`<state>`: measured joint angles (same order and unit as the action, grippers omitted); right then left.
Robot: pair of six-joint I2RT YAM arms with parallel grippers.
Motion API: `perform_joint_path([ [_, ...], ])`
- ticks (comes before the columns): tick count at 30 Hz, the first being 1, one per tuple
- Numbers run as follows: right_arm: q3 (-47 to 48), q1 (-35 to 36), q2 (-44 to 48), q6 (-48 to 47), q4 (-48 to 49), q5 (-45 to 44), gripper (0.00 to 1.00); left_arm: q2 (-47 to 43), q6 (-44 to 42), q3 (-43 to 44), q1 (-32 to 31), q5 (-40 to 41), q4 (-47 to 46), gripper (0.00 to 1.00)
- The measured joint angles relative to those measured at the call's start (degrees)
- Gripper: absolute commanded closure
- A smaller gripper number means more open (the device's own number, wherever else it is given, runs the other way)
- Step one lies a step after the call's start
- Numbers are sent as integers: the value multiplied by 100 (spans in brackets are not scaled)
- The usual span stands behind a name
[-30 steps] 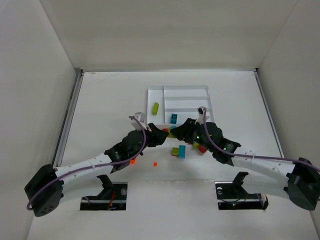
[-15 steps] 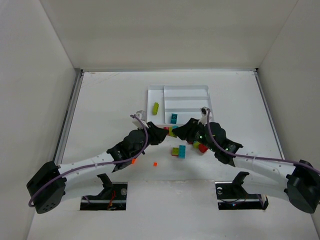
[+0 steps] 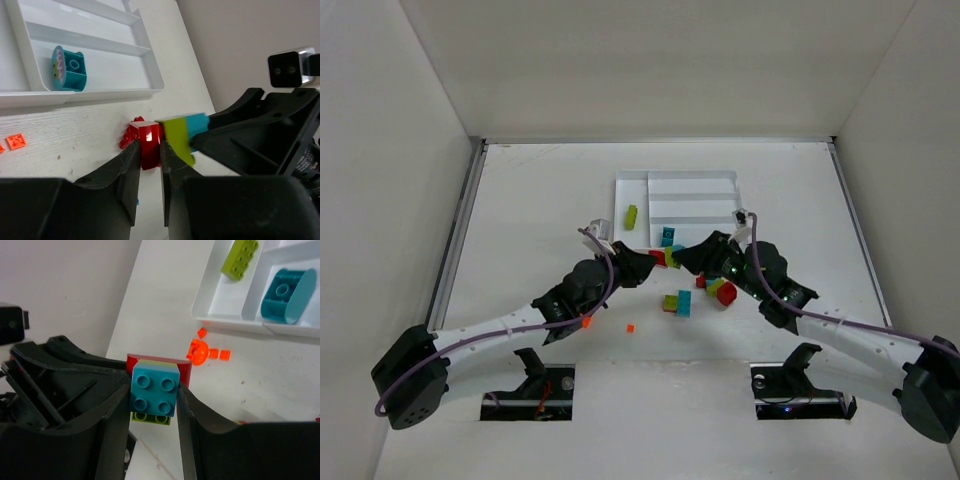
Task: Sort the legos into containers by color
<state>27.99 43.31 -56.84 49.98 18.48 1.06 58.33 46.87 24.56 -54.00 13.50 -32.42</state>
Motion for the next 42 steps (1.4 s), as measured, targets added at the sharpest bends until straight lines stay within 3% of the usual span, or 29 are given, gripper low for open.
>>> perform_joint_path([
  [9,-48,-601,669,42,4,72,72,-48,-76,-11,160,116,295,90],
  [17,-122,-739,726,-90,-28,-11,71,87,-328,219,326,118,415,87],
  [25,-350,-887,581,-402,-155,-299,71,2026,-612,1773,1117,-168,28,87],
  [35,-802,-1069,455,-538,-98,-315,71,5093,-219,4214,2153,-1137,-435,86],
  [42,-835,-1069,343,-557,44,-297,71,6024,-90,5071,2382,-1290,-463,82],
])
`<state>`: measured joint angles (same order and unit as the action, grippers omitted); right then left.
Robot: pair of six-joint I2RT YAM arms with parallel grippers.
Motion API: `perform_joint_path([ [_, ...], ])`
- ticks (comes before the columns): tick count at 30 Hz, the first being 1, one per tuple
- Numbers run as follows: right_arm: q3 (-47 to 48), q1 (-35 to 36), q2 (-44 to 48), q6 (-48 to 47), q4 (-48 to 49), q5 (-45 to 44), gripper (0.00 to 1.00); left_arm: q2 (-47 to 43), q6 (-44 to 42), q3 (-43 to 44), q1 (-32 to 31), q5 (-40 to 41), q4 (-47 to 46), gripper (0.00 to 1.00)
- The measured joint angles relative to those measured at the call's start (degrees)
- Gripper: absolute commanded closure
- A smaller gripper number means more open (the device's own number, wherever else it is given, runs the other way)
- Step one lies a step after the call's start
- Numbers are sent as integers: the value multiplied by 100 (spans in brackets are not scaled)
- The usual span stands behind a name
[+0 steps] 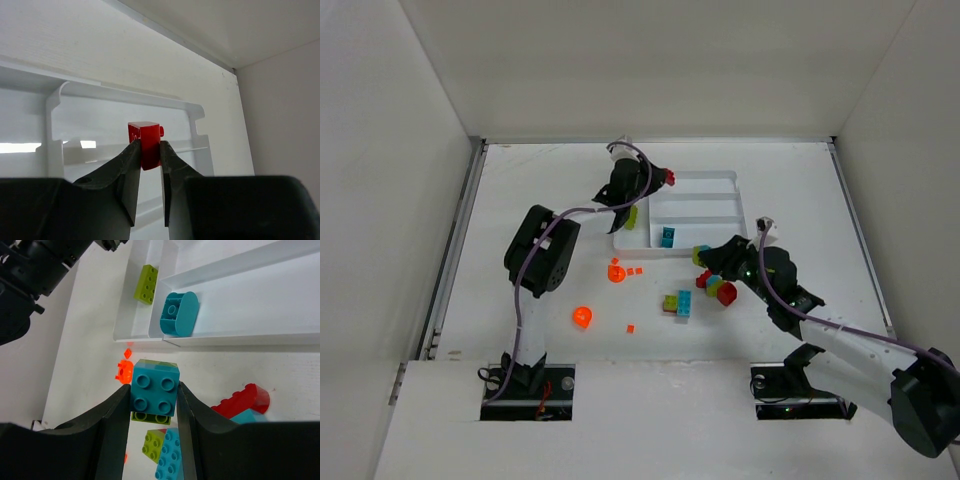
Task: Sort the legos into containers by color
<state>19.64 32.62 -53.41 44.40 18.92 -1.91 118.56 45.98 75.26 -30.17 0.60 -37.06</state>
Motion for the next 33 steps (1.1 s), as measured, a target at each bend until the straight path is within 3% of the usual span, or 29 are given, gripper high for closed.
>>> perform_joint_path([
  [12,-85,0,2,-52,129,11,70,533,-98,407,68,46,50,53],
  [17,-85,0,-28,-66,151,15,70,337,-247,131,52,184,90,51],
  [25,-85,0,0,42,223,79,70,-1917,-234,-1982,-507,229,83,51],
  [33,125,229,-293,542,525,98,70,-4107,625,-4168,-1294,125,-369,51],
])
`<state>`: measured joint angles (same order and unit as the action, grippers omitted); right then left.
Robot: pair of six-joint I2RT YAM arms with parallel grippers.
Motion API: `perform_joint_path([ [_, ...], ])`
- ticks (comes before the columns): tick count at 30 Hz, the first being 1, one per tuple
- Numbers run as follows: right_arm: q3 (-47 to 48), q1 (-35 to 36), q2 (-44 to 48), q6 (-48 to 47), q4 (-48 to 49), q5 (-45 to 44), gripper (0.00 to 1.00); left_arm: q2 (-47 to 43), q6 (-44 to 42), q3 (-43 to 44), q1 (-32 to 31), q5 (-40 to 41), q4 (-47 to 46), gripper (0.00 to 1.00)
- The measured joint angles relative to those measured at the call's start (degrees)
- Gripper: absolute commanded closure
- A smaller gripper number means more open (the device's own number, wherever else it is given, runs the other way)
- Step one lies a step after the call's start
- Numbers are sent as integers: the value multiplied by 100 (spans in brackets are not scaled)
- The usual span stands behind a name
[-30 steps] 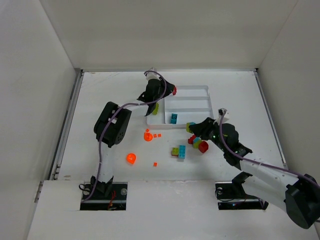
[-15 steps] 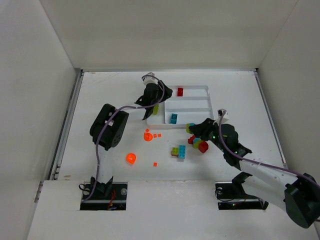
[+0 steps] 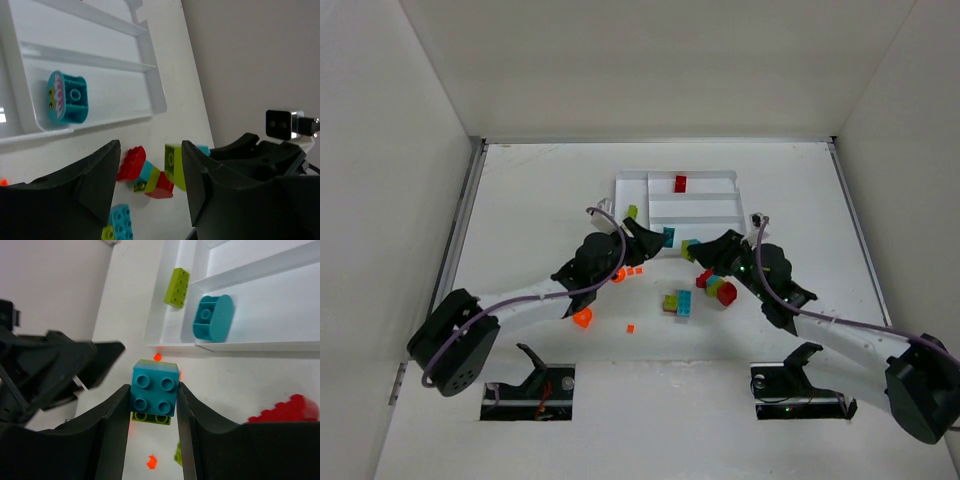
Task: Sort the legos into containers by color
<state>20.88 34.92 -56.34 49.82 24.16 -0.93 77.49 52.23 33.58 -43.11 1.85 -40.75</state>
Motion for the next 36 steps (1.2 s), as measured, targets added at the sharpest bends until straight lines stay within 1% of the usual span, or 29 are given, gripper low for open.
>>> perform_joint_path([
  [2,92,92,-188,203,232,11,70,-361,251,-420,-66,42,-55,51],
  [5,240,223,-501,518,612,13,70,-793,603,-824,-122,96,-116,49],
  [11,599,616,-1093,986,1108,9,70,-1335,1078,-1163,-179,151,-461,42],
  [14,719,844,-1231,1152,1263,-17,69,-1451,1204,-1274,-177,151,-608,42],
  [19,767,1093,-1386,1388,1488,-157,69,-1628,1438,-1561,-136,190,-841,47],
  [24,767,1215,-1585,1729,1930,-219,69,-1989,1606,-1818,-114,444,-942,52],
  [32,752,1370,-1930,2411,2828,-299,69,-2490,1694,-1910,-533,1023,-1047,55],
  [36,750,1491,-2111,2712,3233,-345,69,-2667,1690,-1921,-634,1261,-1047,59],
])
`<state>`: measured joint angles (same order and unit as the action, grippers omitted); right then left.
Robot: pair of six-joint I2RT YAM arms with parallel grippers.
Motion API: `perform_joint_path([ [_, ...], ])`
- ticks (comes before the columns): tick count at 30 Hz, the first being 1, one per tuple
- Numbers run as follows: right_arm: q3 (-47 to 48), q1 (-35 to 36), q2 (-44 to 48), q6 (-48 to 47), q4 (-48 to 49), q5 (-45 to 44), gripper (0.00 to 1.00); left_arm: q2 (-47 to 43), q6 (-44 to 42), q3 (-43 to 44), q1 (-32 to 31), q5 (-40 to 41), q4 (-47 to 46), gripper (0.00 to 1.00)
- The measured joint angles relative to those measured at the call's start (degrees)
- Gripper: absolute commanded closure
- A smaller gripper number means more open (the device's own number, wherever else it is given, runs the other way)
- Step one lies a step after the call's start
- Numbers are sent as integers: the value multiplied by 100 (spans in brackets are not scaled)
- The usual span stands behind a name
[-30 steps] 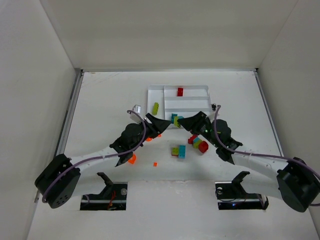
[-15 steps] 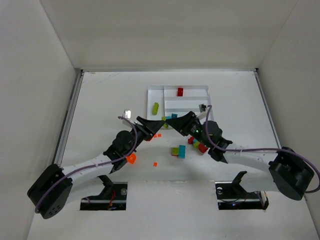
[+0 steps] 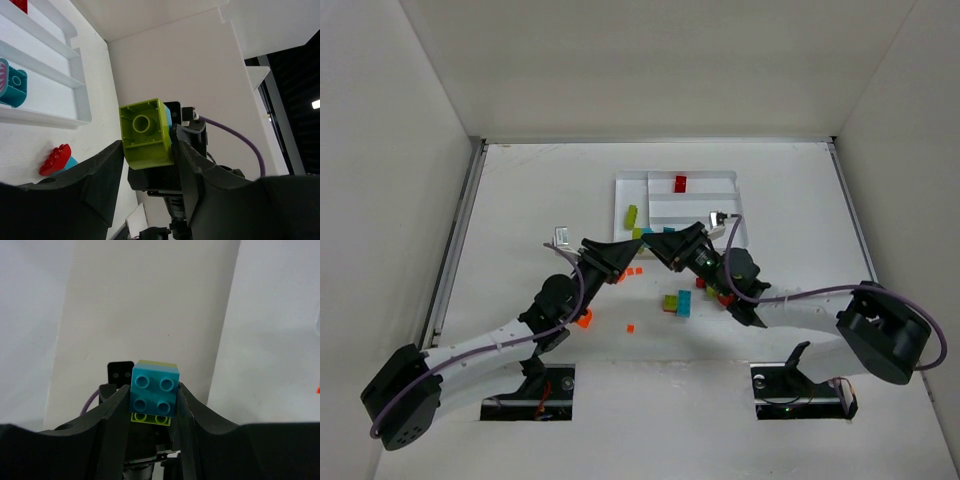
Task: Sort the legos into containers by color
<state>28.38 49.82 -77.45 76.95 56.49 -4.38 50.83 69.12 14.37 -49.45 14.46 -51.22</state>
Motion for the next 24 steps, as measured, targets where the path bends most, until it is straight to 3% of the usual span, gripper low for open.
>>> perform_joint_path([
  [5,-11,66,-197,249,385,-13,69,-188,-2,-66,7,146,0,73],
  [10,-72,83,-323,396,664,-35,69,-260,-105,-83,4,186,13,81],
  [16,-258,33,-326,431,743,240,69,-619,-291,-367,24,103,96,85],
  [24,-398,-415,-186,227,466,201,69,-1401,-640,-535,658,404,671,86],
])
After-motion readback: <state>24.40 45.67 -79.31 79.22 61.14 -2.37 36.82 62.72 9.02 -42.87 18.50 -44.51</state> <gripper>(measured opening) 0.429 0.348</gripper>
